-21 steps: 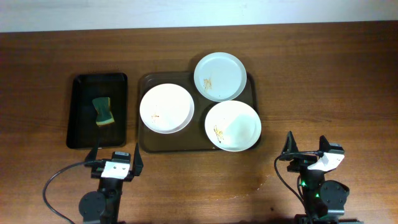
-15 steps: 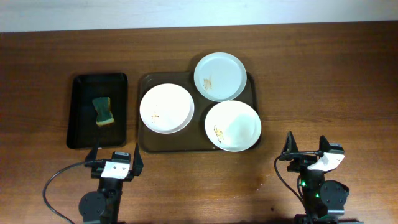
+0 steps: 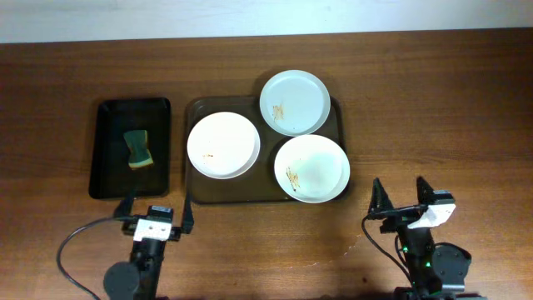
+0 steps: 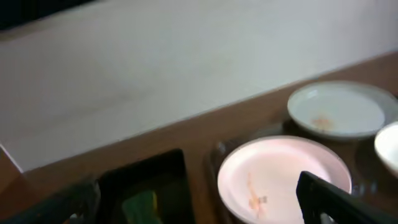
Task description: Clean dirty plates on tray and stack at the side
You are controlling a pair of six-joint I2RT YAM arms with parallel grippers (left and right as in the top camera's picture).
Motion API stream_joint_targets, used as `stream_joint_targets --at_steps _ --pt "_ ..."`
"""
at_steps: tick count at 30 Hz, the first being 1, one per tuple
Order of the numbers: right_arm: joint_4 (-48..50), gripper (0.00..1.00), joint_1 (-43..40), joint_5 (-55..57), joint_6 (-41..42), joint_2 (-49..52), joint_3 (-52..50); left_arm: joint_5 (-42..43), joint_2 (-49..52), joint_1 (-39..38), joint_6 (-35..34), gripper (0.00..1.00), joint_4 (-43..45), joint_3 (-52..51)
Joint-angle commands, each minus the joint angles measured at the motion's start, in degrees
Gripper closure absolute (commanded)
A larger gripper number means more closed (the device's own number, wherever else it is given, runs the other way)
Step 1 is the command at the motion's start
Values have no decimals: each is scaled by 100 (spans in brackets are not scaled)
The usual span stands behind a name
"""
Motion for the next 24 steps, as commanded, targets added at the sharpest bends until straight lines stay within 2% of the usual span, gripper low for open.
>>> stream_joint_targets --at_steps 1,8,11,14,21,23,24 --pt "-463 2 35 -299 -68 153 1021 131 -26 20 -966 1 656 376" --pt "-802 2 35 -455 -66 1797 2931 87 791 20 -984 1 647 1576" --pt "-1421 2 35 -776 -63 3069 4009 114 2004 20 -1012 1 313 2507" --pt "-2186 2 37 -968 -66 4306 5047 157 3547 20 -1008 1 -743 3969" --pt "-4129 2 181 -1069 -66 6959 7405 603 7510 20 -1005 1 -4645 8310" --pt "-4074 2 223 -1193 -4 7482 7750 1003 8325 20 -1005 1 -5329 9009" --pt "-3783 2 223 -1344 468 7737 7750 1069 8579 20 -1005 1 -5528 9060"
